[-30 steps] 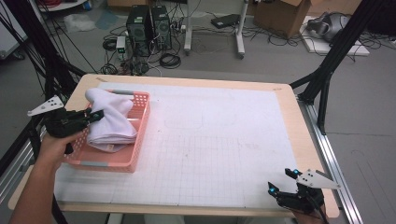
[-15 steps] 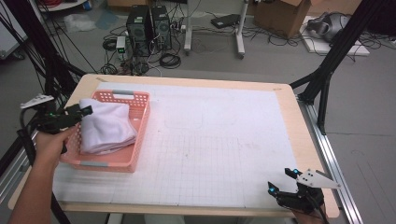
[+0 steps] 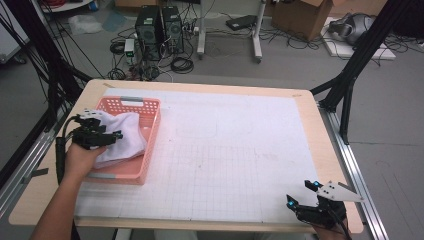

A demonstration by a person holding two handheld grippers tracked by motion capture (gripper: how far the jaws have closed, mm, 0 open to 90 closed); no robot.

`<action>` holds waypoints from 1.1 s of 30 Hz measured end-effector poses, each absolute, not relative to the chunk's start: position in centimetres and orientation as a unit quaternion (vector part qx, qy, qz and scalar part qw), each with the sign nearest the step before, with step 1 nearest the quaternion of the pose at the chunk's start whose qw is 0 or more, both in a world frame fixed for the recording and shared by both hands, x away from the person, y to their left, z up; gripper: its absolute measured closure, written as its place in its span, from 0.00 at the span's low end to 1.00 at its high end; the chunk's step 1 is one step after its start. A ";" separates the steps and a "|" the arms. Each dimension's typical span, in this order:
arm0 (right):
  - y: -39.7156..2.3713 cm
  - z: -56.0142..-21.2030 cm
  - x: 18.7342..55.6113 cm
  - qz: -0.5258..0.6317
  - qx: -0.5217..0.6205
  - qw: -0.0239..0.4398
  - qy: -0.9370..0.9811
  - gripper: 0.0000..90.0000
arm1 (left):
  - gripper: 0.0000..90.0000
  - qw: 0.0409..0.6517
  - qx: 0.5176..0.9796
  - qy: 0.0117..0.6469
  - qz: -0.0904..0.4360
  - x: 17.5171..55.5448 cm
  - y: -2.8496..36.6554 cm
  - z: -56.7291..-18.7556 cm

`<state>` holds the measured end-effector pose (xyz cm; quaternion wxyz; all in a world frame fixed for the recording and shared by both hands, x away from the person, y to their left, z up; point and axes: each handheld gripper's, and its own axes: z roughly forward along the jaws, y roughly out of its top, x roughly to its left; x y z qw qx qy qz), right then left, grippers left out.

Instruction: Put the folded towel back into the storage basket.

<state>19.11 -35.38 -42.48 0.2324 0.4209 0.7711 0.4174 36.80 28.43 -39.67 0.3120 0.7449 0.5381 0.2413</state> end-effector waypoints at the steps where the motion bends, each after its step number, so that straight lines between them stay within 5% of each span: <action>1: -35.4 -42.4 19.1 0.418 0.420 0.233 0.771 0.19 | 0.40 0.297 0.751 0.537 0.243 37.1 28.2 -40.0; 7: -35.4 -42.5 19.0 0.418 0.418 0.233 0.772 0.19 | 0.37 0.278 0.760 0.545 0.220 38.1 27.5 -40.8; 17: -35.4 -42.3 19.0 0.420 0.415 0.233 0.772 0.19 | 0.53 0.347 0.801 0.469 0.138 37.7 27.1 -40.8; 23: -35.3 -42.4 19.0 0.421 0.417 0.231 0.772 0.19 | 0.43 0.345 0.737 0.544 0.204 38.0 28.6 -40.2; 26: -35.3 -42.5 19.2 0.420 0.417 0.229 0.772 0.19 | 0.43 0.297 0.734 0.573 0.214 38.5 29.0 -40.8; 33: -35.5 -42.4 19.0 0.421 0.420 0.231 0.770 0.19 | 0.43 0.311 0.733 0.568 0.210 38.9 28.6 -41.2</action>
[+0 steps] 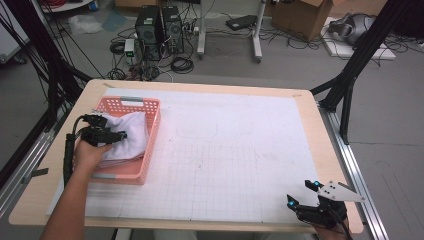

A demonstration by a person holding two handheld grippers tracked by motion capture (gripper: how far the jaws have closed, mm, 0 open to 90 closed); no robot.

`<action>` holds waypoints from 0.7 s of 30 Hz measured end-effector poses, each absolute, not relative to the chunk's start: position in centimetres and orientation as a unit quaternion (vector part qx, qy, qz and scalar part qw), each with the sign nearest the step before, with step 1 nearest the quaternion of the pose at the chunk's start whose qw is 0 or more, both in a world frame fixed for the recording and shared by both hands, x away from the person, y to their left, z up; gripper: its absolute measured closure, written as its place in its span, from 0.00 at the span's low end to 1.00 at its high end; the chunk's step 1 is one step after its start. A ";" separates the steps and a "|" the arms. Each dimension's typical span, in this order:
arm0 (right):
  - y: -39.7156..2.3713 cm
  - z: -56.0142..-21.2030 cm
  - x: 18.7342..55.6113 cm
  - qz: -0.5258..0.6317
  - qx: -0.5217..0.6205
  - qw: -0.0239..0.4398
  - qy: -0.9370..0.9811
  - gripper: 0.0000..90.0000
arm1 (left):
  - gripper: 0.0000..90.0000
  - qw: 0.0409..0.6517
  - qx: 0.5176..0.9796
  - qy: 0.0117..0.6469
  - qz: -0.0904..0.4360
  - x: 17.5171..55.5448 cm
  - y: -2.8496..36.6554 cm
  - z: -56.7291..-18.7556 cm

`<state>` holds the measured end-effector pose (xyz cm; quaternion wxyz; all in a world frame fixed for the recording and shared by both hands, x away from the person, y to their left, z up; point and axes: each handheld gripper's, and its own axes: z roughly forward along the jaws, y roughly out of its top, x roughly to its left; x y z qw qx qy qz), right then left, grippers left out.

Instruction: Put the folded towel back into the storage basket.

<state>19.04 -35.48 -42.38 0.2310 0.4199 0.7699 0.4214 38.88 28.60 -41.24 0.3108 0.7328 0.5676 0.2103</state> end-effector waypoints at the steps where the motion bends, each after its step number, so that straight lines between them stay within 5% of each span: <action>1: -35.6 -42.3 19.0 0.421 0.419 0.233 0.770 0.19 | 0.45 0.317 0.741 0.555 0.208 38.9 28.5 -41.3; 8: -35.7 -42.3 18.9 0.424 0.421 0.232 0.768 0.19 | 0.62 0.352 0.784 0.475 0.191 38.7 27.8 -41.4; 12: -35.8 -42.3 19.0 0.427 0.421 0.231 0.766 0.19 | 0.55 0.368 0.756 0.505 0.194 38.7 28.2 -40.9; 21: -35.9 -42.1 18.8 0.430 0.423 0.229 0.764 0.19 | 0.39 0.504 0.657 0.513 0.226 36.7 28.6 -38.3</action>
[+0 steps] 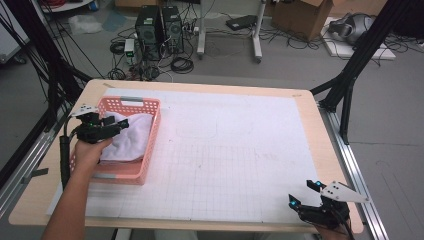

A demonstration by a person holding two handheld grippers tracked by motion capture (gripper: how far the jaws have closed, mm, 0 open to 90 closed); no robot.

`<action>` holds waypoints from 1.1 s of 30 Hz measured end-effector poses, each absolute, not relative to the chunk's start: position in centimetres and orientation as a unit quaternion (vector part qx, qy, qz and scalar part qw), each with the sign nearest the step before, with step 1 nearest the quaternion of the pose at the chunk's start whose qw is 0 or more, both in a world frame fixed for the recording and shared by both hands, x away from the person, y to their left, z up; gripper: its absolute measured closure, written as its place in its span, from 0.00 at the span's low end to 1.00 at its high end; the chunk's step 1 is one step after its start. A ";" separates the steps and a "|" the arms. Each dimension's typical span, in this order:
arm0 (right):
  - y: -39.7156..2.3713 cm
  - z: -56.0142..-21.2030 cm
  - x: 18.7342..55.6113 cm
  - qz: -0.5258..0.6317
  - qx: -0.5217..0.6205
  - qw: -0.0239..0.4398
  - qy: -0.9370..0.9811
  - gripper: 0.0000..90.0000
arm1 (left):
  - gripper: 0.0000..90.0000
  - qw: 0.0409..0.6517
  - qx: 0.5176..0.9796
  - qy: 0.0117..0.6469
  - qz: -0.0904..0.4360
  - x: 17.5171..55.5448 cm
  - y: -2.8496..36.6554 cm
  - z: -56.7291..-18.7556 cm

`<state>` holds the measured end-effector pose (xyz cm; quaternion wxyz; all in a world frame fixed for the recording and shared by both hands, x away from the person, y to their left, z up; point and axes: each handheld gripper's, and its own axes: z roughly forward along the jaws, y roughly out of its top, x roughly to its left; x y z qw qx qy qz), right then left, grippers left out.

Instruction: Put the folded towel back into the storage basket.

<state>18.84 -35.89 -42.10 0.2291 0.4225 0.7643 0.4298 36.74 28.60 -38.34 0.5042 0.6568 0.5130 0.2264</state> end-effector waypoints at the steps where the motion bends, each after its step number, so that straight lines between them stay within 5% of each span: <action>1: -35.9 -42.1 18.8 0.431 0.422 0.230 0.764 0.19 | 0.38 0.523 0.646 0.508 0.227 36.3 28.5 -37.9; 9: -36.4 -42.2 18.9 0.442 0.430 0.224 0.754 0.19 | 0.23 0.597 0.609 0.467 0.235 32.6 26.8 -36.6; 33: -36.5 -42.0 19.4 0.464 0.426 0.228 0.742 0.19 | 0.24 0.614 0.676 0.352 0.206 24.9 14.5 -37.5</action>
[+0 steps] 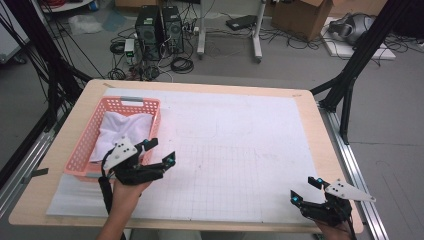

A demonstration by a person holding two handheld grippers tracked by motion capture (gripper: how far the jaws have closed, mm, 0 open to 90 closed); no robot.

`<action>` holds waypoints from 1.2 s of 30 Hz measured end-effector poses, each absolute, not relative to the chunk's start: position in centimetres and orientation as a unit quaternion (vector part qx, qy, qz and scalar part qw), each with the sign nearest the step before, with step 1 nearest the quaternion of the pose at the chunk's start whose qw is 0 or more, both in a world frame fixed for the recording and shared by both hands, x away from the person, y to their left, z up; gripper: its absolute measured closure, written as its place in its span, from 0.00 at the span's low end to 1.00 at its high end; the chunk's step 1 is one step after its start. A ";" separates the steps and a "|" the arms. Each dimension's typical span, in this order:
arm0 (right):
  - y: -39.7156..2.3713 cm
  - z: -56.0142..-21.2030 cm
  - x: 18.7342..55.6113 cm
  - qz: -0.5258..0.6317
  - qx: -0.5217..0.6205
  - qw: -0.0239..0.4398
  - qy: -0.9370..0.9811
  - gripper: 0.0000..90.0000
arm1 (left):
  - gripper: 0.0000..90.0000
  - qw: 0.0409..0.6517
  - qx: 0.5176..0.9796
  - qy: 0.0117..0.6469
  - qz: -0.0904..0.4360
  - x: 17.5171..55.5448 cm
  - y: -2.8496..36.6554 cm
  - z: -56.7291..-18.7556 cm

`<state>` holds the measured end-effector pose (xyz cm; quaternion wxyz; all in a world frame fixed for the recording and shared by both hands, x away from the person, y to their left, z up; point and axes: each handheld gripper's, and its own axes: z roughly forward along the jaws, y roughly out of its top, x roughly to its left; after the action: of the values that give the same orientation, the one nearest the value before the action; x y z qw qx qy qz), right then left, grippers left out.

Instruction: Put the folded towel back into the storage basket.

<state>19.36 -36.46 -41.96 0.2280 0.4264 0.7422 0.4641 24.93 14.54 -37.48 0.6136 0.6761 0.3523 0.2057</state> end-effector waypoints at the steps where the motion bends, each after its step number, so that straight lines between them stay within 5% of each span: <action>1: -36.5 -41.9 19.4 0.463 0.426 0.229 0.743 0.19 | 0.24 0.616 0.678 0.347 0.200 24.6 14.1 -37.7; 14: -35.6 -41.5 18.8 0.463 0.415 0.238 0.746 0.19 | 0.25 0.617 0.699 0.307 0.189 20.9 10.2 -40.3; 36: -35.3 -41.5 18.7 0.465 0.417 0.237 0.744 0.19 | 0.25 0.605 0.701 0.326 0.193 21.1 10.9 -41.6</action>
<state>18.72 -35.34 -41.50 0.2366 0.4173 0.7438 0.4655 21.08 10.95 -41.56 0.6047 0.7007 0.3256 0.1932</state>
